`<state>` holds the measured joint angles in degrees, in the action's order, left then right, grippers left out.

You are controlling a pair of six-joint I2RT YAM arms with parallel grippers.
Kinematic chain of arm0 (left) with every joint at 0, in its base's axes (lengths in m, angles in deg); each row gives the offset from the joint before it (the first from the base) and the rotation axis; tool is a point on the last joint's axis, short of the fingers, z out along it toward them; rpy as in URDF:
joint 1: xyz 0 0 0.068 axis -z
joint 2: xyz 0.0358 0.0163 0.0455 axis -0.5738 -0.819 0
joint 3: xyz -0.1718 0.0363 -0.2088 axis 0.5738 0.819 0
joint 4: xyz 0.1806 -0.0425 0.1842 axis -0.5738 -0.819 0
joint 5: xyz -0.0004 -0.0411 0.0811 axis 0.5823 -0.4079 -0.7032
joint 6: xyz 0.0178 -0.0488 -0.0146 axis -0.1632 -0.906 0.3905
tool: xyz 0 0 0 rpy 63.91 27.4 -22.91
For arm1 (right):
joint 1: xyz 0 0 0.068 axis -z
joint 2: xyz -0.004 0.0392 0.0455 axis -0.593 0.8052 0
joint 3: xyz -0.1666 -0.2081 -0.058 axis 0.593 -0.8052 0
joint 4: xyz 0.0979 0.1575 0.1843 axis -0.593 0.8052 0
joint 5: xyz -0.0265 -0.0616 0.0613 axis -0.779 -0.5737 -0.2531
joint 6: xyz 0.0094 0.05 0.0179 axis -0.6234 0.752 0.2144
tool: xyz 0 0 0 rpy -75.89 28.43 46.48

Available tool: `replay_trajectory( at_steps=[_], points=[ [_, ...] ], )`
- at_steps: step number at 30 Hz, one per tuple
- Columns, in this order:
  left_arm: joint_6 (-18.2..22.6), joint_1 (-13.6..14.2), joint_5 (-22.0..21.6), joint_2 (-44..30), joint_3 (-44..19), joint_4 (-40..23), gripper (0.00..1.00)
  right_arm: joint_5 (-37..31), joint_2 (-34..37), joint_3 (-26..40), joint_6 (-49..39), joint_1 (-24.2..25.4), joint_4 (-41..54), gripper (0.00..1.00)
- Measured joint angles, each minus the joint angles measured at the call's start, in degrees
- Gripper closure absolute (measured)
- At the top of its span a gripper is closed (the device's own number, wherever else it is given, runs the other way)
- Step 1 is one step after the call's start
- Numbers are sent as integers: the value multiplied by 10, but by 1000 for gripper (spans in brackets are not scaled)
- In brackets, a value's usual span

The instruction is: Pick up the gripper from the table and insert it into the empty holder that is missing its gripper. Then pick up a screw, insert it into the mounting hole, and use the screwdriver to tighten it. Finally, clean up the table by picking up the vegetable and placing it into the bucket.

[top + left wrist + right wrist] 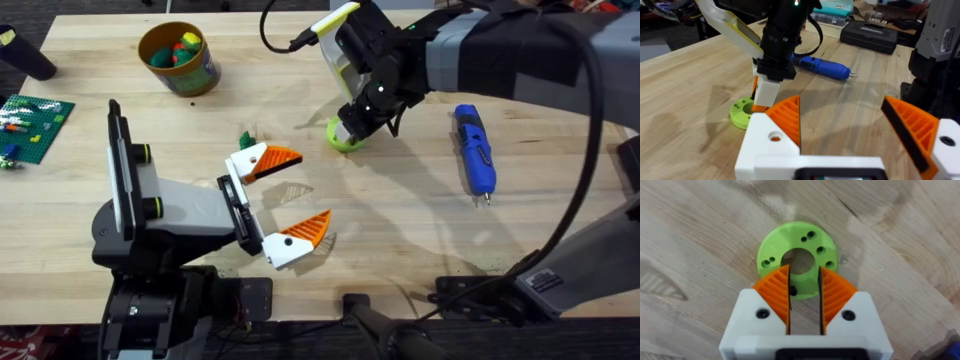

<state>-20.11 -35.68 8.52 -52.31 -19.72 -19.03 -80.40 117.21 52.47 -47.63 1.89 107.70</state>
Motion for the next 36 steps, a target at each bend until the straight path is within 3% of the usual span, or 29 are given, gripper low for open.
replay_trajectory(
  at_steps=[12,21,36],
  points=[
    [0,0,1,0,0,0,16,0,0,2,0,1,7,706],
    [0,0,1,0,0,0,16,0,0,52,0,2,97,706],
    [0,0,1,0,0,0,16,9,0,77,0,2,136,706]
  ],
)
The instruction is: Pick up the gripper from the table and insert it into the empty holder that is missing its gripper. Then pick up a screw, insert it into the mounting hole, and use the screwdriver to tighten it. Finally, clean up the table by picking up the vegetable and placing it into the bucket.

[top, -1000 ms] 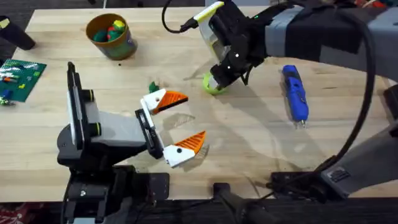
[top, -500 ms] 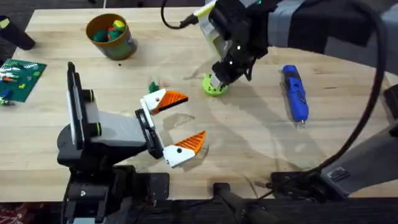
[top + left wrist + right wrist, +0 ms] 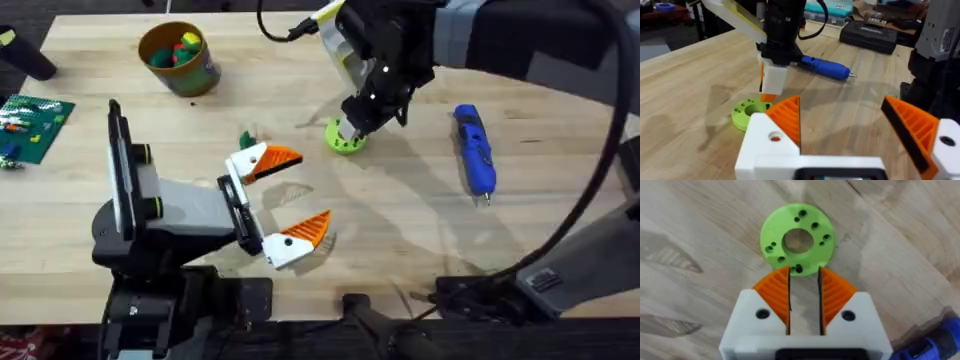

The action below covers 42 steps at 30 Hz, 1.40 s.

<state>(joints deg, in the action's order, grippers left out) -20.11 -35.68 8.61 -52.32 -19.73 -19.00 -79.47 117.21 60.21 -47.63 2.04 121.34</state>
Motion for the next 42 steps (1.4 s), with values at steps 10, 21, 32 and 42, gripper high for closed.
replay_trajectory(
  at_steps=[10,21,32,42],
  points=[
    [0,0,0,0,0,0,16,13,28,2,-1,0,-1,706],
    [0,0,0,0,0,0,16,15,43,2,-13,0,-1,706],
    [0,0,0,0,0,0,16,15,43,2,-17,0,-2,887],
    [0,0,0,0,0,0,16,18,43,2,-19,0,-2,993]
  ],
)
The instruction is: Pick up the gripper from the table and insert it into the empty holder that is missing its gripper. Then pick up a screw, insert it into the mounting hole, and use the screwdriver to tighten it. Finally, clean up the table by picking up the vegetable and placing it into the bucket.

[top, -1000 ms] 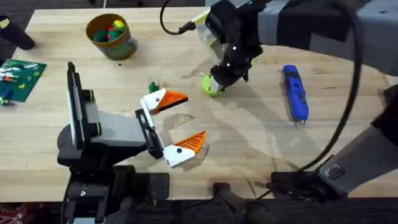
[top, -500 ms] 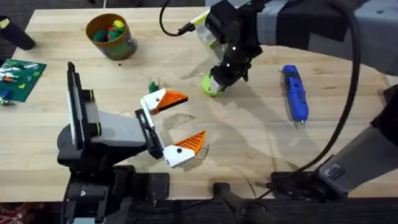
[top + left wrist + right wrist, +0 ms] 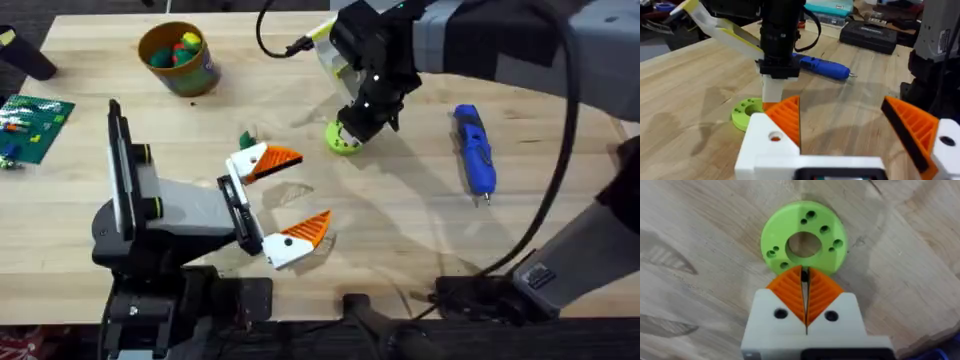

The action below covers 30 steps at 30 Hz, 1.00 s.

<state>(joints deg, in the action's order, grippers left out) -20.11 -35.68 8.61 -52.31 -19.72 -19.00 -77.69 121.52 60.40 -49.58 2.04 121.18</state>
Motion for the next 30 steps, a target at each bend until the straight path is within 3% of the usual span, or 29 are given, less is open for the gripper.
replay_trajectory(
  at_steps=[15,30],
  points=[
    [0,0,0,0,0,0,16,0,-11,14,0,0,24,994],
    [-2,0,0,0,0,0,16,2,-111,173,0,0,153,994]
  ],
)
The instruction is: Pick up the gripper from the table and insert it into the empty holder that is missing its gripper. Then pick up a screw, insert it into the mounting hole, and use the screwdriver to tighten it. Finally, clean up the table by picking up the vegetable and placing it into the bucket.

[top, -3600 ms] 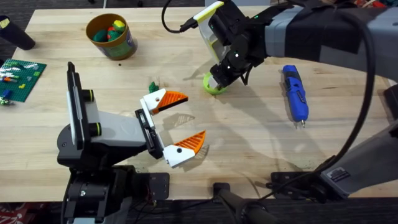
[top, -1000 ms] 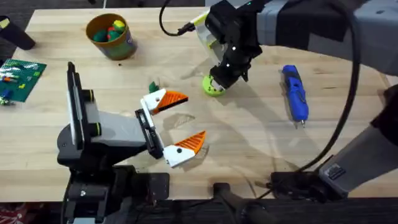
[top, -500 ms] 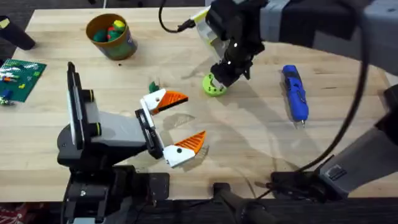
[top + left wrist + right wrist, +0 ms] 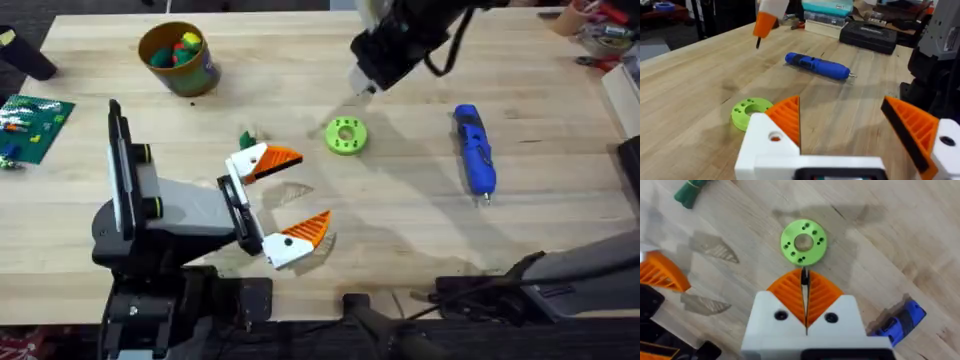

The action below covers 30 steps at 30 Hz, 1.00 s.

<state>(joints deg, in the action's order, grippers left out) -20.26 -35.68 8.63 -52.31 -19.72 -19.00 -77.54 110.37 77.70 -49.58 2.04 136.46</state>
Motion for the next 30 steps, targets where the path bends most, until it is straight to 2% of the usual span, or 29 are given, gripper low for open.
replay_trajectory(
  at_steps=[8,15,30],
  points=[
    [0,0,0,0,0,0,16,9,-50,11,-4,0,7,994],
    [0,0,0,0,0,0,16,70,-93,12,-56,-7,13,994],
    [0,0,0,0,0,0,16,88,-84,12,-122,-115,24,994]
  ],
)
